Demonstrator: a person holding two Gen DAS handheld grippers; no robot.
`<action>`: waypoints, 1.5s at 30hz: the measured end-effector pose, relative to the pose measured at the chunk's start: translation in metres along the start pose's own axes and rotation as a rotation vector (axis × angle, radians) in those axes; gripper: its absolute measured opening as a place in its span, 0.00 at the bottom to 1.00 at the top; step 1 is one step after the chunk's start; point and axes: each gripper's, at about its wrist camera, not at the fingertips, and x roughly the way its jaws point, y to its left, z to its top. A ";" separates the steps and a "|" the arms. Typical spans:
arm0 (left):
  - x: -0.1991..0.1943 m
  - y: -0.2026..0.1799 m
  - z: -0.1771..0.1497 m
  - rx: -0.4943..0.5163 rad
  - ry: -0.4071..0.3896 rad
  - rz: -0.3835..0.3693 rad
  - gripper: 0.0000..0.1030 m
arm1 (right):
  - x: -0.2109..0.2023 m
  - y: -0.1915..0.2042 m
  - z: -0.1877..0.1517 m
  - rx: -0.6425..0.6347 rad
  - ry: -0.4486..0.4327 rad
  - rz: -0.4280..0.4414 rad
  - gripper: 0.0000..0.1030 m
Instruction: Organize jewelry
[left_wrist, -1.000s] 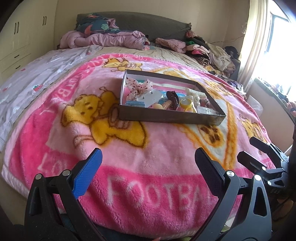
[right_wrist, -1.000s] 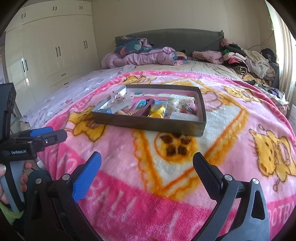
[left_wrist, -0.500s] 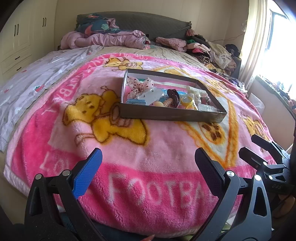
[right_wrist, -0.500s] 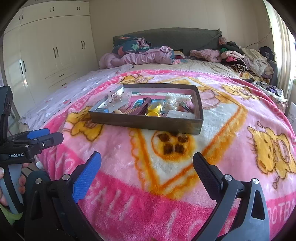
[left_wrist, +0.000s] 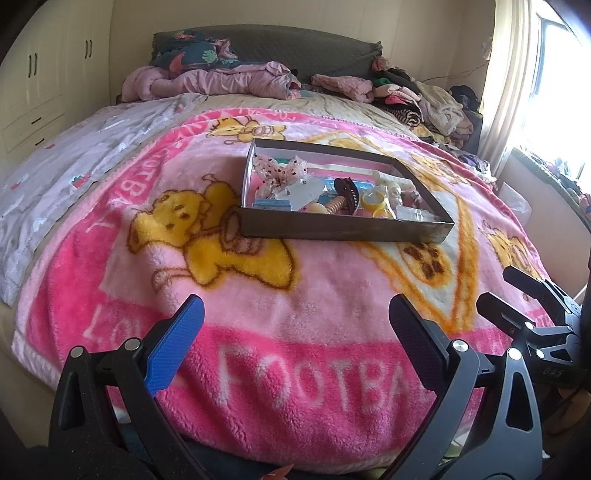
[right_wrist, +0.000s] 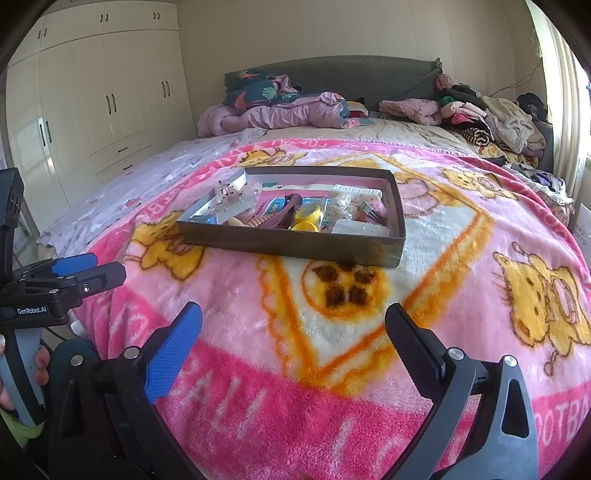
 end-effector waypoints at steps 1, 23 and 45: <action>0.000 0.001 0.000 0.000 0.000 0.002 0.89 | 0.000 0.000 0.000 0.001 0.000 -0.001 0.94; -0.002 0.003 0.002 -0.002 0.002 0.003 0.89 | -0.001 0.002 0.002 -0.005 -0.006 -0.001 0.94; -0.001 -0.001 0.002 0.001 0.003 0.008 0.89 | -0.002 0.003 0.002 -0.008 -0.006 0.000 0.94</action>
